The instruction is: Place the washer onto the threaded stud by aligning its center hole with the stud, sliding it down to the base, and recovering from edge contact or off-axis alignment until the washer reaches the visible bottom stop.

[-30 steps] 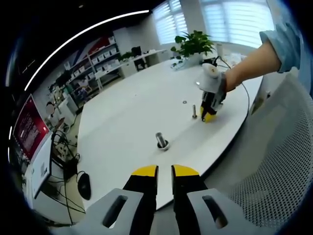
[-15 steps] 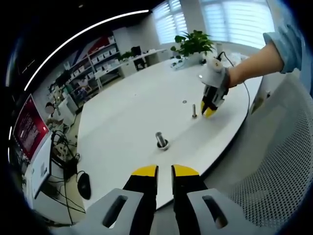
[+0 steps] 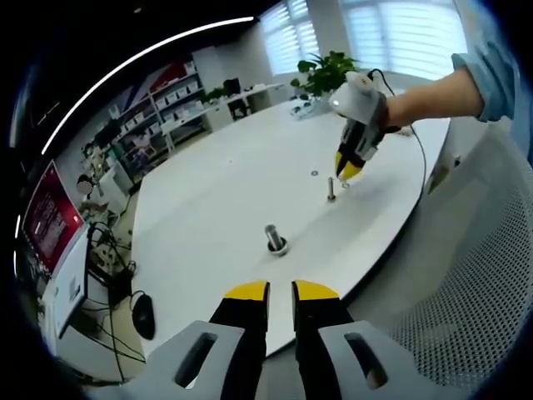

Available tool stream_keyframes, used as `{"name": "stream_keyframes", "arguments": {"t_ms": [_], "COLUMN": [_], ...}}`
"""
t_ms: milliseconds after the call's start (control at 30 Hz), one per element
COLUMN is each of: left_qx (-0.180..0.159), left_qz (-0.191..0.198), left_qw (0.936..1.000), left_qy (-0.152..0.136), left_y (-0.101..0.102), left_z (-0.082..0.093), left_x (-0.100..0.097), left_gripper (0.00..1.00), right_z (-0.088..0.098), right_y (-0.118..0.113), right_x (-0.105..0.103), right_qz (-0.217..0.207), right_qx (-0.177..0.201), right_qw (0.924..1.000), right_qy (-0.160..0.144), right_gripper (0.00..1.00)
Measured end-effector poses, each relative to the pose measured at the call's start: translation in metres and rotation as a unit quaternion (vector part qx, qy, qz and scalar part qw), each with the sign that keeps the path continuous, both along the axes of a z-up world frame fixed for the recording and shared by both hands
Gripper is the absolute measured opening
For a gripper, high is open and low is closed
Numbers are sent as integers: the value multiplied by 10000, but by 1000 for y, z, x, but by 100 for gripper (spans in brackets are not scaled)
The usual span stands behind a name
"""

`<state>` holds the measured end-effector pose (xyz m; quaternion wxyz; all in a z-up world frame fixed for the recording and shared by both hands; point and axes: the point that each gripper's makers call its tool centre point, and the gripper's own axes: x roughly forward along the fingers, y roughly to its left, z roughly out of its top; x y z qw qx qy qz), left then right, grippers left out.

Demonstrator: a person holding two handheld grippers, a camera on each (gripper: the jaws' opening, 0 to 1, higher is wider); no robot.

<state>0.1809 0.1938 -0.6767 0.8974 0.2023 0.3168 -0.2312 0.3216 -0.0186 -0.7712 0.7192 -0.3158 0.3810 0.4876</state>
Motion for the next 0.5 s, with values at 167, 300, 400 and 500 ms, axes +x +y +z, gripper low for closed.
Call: {"name": "stream_keyframes", "arguments": {"t_ms": [167,300,400,500], "left_qx": [0,1,0,-3], "left_qz": [1,4,9,9], "left_qw": [10000,10000,10000,10000], "left_qy": [0,-6,-5,-10], "left_y": [0,0,0,0], "left_z": [0,0,0,1], "left_x": [0,0,0,0], "left_gripper": [8,8,8,8], "right_z": [5,0,-3,-3], "right_y": [7,9,10,12], "right_x": [6,11,11,11], "right_qz": [91,113,157,205], "right_qx": [12,-98,-154,-194], "right_qw": [9999,9998,9997,9995], "right_qy": [-138,-142,-111,-109], "right_gripper": [13,13,13,13]}}
